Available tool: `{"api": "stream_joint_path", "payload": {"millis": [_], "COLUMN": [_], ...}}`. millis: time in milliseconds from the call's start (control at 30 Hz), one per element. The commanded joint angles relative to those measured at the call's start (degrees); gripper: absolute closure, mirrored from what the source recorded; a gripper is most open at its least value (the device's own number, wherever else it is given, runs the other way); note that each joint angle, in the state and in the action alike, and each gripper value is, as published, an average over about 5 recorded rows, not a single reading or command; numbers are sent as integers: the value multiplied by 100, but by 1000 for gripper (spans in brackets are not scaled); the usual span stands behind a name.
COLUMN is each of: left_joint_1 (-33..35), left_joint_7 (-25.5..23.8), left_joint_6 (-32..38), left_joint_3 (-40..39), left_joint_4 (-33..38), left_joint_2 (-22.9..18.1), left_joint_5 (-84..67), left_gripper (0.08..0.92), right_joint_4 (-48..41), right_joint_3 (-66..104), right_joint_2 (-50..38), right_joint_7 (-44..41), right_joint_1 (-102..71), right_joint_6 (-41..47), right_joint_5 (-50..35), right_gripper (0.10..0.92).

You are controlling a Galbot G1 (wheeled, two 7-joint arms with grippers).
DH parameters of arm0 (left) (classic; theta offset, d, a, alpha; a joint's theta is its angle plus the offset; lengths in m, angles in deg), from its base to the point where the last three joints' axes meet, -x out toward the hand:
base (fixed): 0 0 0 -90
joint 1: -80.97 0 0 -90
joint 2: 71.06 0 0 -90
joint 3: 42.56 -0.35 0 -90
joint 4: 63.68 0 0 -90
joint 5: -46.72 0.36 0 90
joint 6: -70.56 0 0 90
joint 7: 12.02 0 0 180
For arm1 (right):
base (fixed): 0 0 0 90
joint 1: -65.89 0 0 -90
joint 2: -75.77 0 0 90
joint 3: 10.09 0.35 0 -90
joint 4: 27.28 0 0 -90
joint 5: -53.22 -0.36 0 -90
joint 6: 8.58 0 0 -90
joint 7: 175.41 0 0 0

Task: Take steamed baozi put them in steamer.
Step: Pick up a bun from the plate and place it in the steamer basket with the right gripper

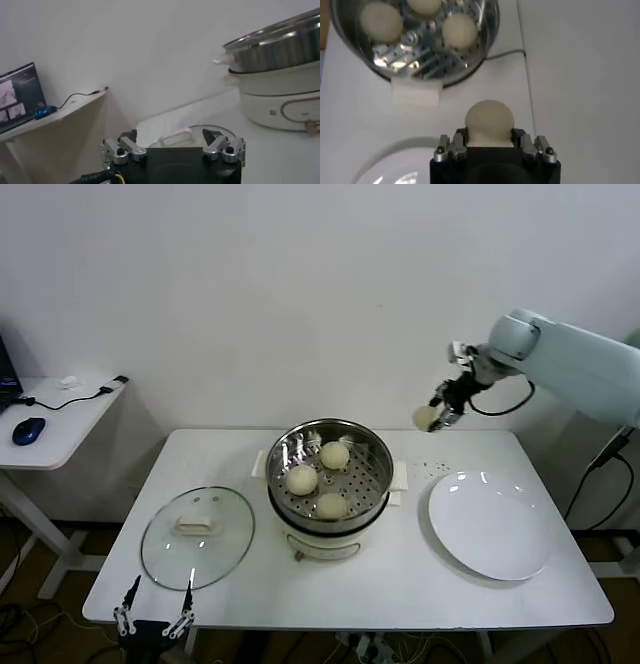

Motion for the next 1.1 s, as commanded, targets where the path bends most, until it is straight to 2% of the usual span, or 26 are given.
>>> {"api": "stream_joint_path", "payload": {"millis": [33,533,1100], "left_joint_1": [-44,-172,-221], "left_joint_7": [-6,-11,-11], "left_joint_6": [48,10,-8], "left_joint_3": [-3,59,86], "left_joint_4": [-17,-97,-158], "left_joint_2": [45,158,180], "left_joint_5": [-133,-152,-160], "left_gripper": [177,177,177], "right_joint_4": [772,533,570], "right_joint_3": [-1533,-1651,-1798], "right_joint_2": [1397,1996,1955], "right_joint_7": [593,838,802], "right_joint_1": [861,-90,-183], "right_joint_6": [417,665,709], "right_joint_5": [-1739,-1439,-1164], "right_gripper": [448,440,440]}}
